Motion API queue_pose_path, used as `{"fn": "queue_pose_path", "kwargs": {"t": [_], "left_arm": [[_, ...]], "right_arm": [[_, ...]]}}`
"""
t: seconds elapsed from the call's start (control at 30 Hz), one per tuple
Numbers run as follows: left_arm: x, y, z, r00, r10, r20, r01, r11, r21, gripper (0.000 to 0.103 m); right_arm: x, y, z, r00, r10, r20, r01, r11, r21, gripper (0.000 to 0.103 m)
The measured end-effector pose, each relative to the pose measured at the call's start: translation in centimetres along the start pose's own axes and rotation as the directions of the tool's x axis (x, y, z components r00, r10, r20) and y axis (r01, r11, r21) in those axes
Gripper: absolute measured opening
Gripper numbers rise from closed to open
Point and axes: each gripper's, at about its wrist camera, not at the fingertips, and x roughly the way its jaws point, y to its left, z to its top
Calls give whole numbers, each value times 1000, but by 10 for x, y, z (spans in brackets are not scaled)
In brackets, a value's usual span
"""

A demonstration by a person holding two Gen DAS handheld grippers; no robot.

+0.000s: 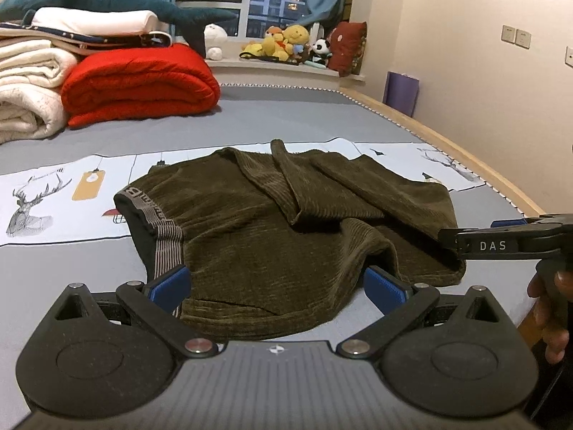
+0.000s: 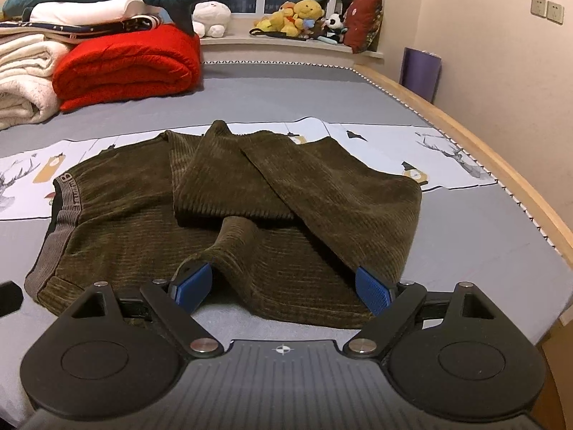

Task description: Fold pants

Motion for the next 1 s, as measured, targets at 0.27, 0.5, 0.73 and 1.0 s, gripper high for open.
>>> {"fn": "queue_pose_path", "kwargs": {"t": [0.27, 0.5, 0.73, 1.0], "left_arm": [[0, 1, 1, 998, -58, -3, 58, 998, 10, 78], [0, -3, 0, 997, -81, -9, 81, 996, 36, 64], [-1, -5, -1, 995, -102, -18, 103, 994, 45, 58], [3, -7, -3, 993, -111, -41, 113, 992, 58, 58]], "right_arm": [[2, 2, 0, 1000, -10, -5, 10, 1000, -7, 88], [4, 3, 0, 1000, -5, -14, 5, 1000, -11, 88], [4, 4, 0, 1000, -3, -18, 3, 1000, -12, 87], [3, 4, 0, 1000, 12, -16, -13, 1000, -8, 84]]}}
